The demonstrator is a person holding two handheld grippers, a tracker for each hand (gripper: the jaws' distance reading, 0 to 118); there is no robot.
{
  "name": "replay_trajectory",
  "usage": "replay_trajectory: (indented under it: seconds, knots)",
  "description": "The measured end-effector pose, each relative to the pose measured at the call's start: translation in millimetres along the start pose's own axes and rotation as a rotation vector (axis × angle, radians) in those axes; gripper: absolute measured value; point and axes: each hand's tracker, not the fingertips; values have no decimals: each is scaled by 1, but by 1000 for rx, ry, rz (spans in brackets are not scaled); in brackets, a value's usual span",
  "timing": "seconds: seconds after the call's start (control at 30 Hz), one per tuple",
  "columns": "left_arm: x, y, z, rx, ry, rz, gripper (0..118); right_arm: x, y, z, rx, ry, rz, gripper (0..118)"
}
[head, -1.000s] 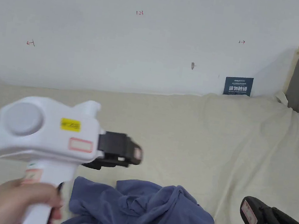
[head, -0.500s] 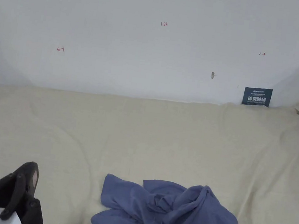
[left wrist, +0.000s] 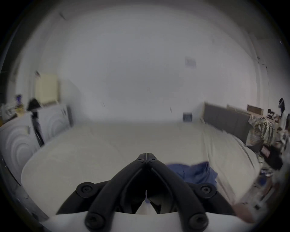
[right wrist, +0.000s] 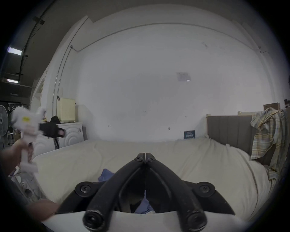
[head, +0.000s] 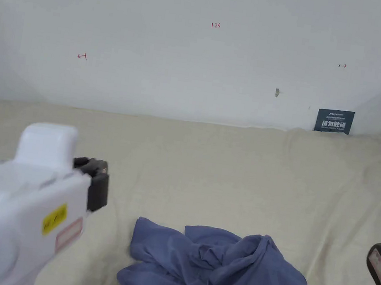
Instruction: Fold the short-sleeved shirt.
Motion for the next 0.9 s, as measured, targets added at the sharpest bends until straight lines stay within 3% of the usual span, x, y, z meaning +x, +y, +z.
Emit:
replay_trajectory:
  seconds: [0.07, 0.2, 0.23, 0.27, 0.3, 0.33, 0.57, 0.63, 0.7, 0.8, 0.83, 0.87, 0.9]
  knots:
    - [-14, 20, -71, -257, -39, 21, 0, 6, -3, -12, -57, 26, -36, 0]
    - [-31, 9, -199, -566, -115, 207, 2, 14, -18, -33, -171, 26, -47, 0]
    - [-32, 3, -224, -611, -97, 216, 32, 16, -22, -38, -203, 32, -49, 0]
    - [-35, -3, -247, -651, -87, 238, 72, 17, -28, -42, -229, 37, -55, 0]
    - [-35, -11, -263, -700, -74, 220, 100, 19, -32, -45, -241, 42, -61, 0]
    - [-38, -21, -281, -731, -67, 240, 110, 20, -36, -48, -258, 46, -66, 0]
    - [-33, -70, -359, -859, -60, 236, 111, 25, -55, -68, -328, 63, -45, 0]
    - [-27, -80, -368, -881, -43, 193, 117, 27, -60, -73, -343, 67, -51, 0]
    - [-16, -80, -363, -872, -50, 152, 114, 27, -63, -78, -357, 68, -58, 0]
    - [-2, -76, -339, -783, 1, 30, 60, 28, -68, -82, -362, 67, -71, 0]
    - [1, -76, -329, -743, 42, -47, 31, 28, -68, -83, -360, 68, -74, 0]
    - [3, -79, -320, -727, -14, -60, 10, 27, -68, -84, -358, 68, -76, 0]
    - [4, -81, -314, -734, -48, -74, 5, 27, -67, -85, -354, 71, -76, 0]
